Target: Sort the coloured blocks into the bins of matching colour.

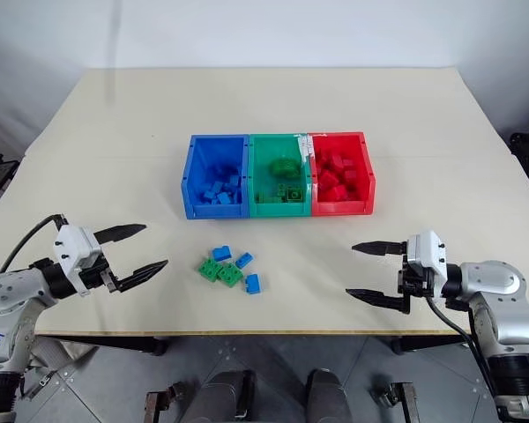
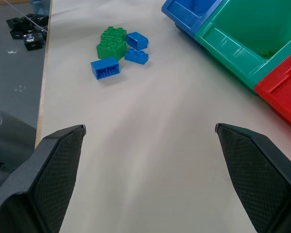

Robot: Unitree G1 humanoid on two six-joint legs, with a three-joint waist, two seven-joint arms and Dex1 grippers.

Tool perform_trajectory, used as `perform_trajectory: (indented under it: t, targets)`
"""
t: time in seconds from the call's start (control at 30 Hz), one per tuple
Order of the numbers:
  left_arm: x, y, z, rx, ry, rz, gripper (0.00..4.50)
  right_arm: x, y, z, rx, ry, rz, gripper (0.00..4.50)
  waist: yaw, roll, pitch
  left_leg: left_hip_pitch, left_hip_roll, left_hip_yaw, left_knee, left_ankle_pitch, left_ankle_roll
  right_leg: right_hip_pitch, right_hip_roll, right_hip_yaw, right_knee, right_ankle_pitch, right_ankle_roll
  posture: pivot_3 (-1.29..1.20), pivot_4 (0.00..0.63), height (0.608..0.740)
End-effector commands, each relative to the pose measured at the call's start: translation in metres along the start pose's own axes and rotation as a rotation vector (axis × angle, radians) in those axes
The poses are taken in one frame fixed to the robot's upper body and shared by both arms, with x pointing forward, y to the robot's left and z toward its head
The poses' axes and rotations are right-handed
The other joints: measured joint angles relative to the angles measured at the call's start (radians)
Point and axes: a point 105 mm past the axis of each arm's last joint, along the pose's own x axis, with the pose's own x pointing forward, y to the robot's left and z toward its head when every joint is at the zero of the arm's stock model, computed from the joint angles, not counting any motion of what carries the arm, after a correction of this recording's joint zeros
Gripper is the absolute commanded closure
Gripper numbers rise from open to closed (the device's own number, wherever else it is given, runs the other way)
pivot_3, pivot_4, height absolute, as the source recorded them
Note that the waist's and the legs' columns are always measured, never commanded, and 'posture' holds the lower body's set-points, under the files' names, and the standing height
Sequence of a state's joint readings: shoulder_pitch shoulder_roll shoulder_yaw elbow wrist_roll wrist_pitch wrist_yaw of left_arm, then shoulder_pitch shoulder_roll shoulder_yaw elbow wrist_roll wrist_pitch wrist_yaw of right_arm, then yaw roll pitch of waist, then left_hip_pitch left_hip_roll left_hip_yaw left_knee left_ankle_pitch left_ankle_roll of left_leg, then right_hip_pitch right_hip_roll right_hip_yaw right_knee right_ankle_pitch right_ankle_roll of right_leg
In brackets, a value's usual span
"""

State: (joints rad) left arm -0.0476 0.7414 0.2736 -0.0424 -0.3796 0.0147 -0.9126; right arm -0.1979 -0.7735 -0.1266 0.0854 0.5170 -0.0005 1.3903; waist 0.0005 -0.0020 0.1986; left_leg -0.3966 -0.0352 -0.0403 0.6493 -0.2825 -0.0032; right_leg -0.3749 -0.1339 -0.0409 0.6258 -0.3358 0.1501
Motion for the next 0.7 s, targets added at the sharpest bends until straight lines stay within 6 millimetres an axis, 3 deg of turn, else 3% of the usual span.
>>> perform_trajectory:
  t: [0.03,0.13,0.27,0.4,0.57,0.7]
  targets:
    - [-0.009,0.002,0.007,0.024,-0.004,0.041,0.03,0.006,-0.001,0.009,-0.028,-0.042,0.009,0.00,0.000,0.000,0.000,0.000,0.000,0.000,0.000,0.000,0.000,0.000,0.000,0.000,0.000,0.000,0.000,0.00,0.150,0.740]
    - [-0.029,0.001,0.000,-0.015,0.015,0.097,0.03,0.023,0.002,0.023,-0.053,-0.113,0.055,0.00,-0.007,0.000,0.000,0.000,0.001,0.000,0.000,0.000,0.000,0.000,0.000,0.000,0.000,0.000,0.000,0.00,0.150,0.740]
    - [-0.068,-0.001,-0.025,-0.092,0.103,0.169,0.03,0.054,0.006,0.050,-0.073,-0.240,0.107,0.00,-0.012,0.000,0.000,0.001,0.003,0.001,-0.001,-0.001,-0.002,-0.001,0.002,0.000,0.000,-0.001,-0.001,0.00,0.150,0.740]
    - [-0.079,-0.007,-0.035,-0.117,0.145,0.164,0.03,0.068,0.007,0.060,-0.083,-0.295,0.130,0.00,0.004,0.000,0.000,0.001,0.003,0.000,0.000,-0.002,-0.002,0.000,0.001,0.000,0.000,-0.001,-0.002,0.00,0.150,0.740]
    - [-0.058,-0.022,-0.017,-0.130,0.105,0.052,0.03,0.066,0.005,0.058,-0.089,-0.283,0.122,0.00,0.024,-0.001,0.000,0.000,0.002,-0.001,0.000,-0.004,0.000,0.000,-0.001,-0.001,-0.002,0.000,-0.002,0.00,0.150,0.740]
    - [-0.020,-0.041,0.016,-0.129,0.047,-0.108,0.03,0.047,-0.003,0.046,-0.088,-0.211,0.050,0.00,0.025,-0.001,0.000,0.000,0.002,-0.002,0.000,-0.004,0.000,0.000,-0.001,-0.002,-0.002,0.000,-0.002,0.00,0.150,0.740]
